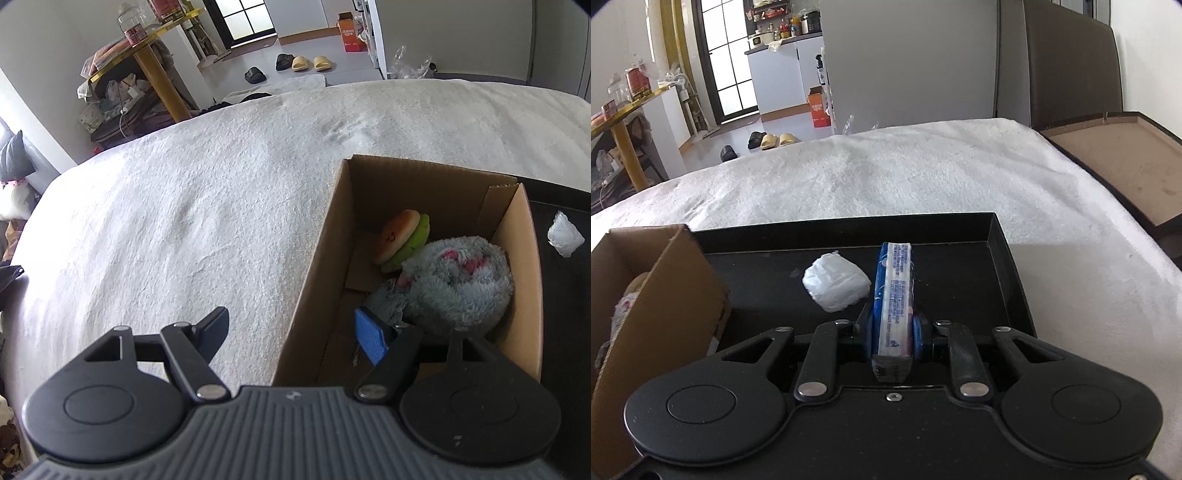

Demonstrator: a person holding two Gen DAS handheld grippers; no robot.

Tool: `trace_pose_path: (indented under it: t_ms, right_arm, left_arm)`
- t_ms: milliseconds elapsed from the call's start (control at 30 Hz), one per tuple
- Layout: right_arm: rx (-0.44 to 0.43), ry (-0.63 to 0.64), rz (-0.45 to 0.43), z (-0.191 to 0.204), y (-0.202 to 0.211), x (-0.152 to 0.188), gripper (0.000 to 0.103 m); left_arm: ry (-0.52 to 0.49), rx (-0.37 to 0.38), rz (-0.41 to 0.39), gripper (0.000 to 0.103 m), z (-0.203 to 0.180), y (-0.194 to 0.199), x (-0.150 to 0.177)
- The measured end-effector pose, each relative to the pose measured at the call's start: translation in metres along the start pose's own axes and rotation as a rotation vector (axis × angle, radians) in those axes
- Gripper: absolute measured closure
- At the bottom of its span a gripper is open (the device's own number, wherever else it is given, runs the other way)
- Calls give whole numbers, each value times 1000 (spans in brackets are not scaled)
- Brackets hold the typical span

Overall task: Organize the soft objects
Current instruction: 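Carry the blue package with the right tool into the box and release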

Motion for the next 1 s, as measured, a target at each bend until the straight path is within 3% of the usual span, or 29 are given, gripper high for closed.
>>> trace_pose_path:
  t_ms: [300,500,1000]
  right_arm:
    - [-24,40,30,16,31,7,83]
    - [-106,36,86,37,51,10,83]
    - [-188,190,34,94,97,-9,83]
  left_arm:
    - [29,43,4,30,11,6,10]
    - [35,82,7,30,17,10,16]
    - [91,189,-9,30,36,19,28]
Point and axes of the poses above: each gripper's, at about its wrist camera, not at the fingertips, and y roughly against the way its jaws point, z to its left, x to its underside, the point moved 7 cm from there along -y, roughly the way its jaws point, and after that the axes turned 3 degrees about -z, right-handed, at the moved point
